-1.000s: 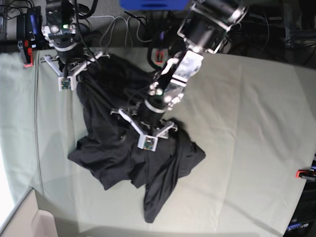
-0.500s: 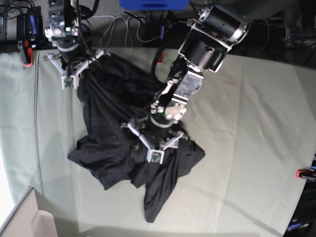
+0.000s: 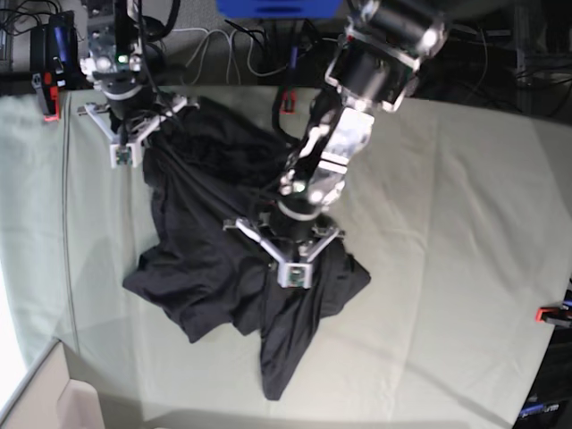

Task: Layout the t-shirt on the table in an organized manner, then fold the t-shirt properly
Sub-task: 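Pull the grasped fabric away from the right gripper with the left gripper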

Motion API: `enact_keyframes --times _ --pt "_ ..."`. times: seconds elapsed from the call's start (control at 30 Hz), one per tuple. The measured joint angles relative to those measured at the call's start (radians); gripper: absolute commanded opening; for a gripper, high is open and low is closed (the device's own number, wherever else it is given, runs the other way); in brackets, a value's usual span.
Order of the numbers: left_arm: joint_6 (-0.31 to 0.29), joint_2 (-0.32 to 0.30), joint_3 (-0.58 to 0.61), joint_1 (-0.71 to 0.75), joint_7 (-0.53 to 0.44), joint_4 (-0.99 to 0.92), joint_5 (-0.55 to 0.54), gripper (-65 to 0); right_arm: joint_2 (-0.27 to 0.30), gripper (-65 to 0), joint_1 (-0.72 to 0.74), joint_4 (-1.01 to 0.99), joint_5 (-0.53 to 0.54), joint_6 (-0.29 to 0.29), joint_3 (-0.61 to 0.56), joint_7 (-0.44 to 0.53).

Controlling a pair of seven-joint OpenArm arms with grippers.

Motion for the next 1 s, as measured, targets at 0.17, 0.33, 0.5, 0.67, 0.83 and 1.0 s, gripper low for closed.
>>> enact_keyframes --times 0.17,0.33,0.5,0.67,0.83,1.0 --pt "-0.007 -0.042 -0.12 0.128 0.004 0.27 -0.006 -64.8 0.001 -65.0 0.006 0.0 0.0 0.0 0.0 0.005" --pt "0.0 -0.108 -0.225 0.338 0.006 0.586 -0.005 -64.8 0.0 -65.0 0.035 -0.02 -0.003 0.0 -0.005 0.006" --pt "-0.01 -0.115 -0.345 0.485 -0.003 0.763 -0.008 -64.8 0.002 -65.0 0.07 -0.111 0.005 0.001 -0.006 0.014" --pt "-0.018 -0.111 -0.536 0.592 0.021 0.768 -0.193 -64.8 -0.001 -65.0 0.11 -0.161 0.013 0.005 -0.009 0.019" --pt "-0.024 -0.109 -0.7 0.67 0.035 0.763 -0.451 -64.8 0.002 -65.0 0.113 -0.166 0.023 0.026 -0.014 0.02" --pt "-0.032 -0.105 -0.786 0.733 0.032 0.72 -0.608 -64.5 0.003 -65.0 0.127 -0.166 0.022 0.068 -0.014 0.014"
